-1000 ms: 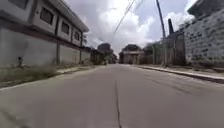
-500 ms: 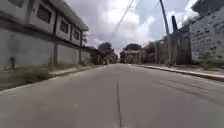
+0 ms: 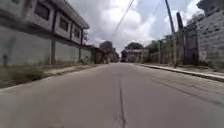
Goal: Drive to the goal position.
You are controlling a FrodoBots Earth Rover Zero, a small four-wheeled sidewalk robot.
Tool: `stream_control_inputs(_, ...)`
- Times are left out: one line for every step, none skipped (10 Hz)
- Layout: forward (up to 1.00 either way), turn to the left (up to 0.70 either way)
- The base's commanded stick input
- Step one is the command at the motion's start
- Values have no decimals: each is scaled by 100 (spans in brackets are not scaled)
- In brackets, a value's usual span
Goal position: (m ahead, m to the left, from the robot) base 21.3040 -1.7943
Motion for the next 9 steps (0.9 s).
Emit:
stream_control_inputs(100, 0)
stream_control_inputs(100, 0)
stream_control_inputs(100, 0)
stream_control_inputs(100, 0)
stream_control_inputs(100, 0)
stream_control_inputs(100, 0)
stream_control_inputs(100, 0)
stream_control_inputs(100, -1)
stream_control_inputs(100, -3)
